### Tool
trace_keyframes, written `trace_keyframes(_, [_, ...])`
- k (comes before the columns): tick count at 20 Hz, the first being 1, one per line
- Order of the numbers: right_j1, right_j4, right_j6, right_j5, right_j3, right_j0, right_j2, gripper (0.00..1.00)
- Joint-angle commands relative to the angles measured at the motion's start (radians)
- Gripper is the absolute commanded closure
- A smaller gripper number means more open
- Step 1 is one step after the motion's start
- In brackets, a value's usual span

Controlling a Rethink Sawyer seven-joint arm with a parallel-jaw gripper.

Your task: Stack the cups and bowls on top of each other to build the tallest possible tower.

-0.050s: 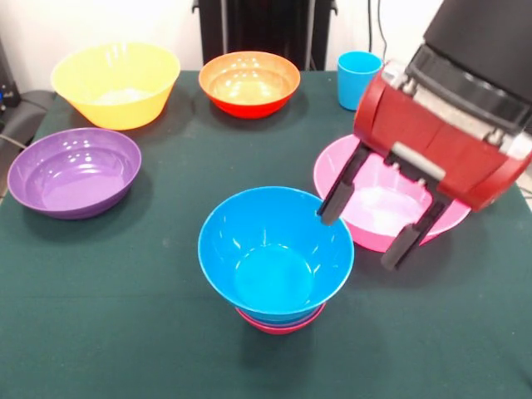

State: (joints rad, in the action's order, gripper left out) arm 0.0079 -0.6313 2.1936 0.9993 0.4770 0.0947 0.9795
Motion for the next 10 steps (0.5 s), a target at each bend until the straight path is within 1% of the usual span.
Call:
trace_keyframes(1, [-0.060,0.033,0.078,0.134,0.140,0.060,-0.134,0.00])
trace_keyframes(4, [-0.080,0.040,0.099,0.107,0.191,0.088,-0.145,0.00])
trace_keyframes(6, [-0.103,0.048,0.097,0.077,0.244,0.108,-0.158,0.00])
trace_keyframes(10, [-0.164,0.066,0.088,0.007,0.386,0.167,-0.188,0.00])
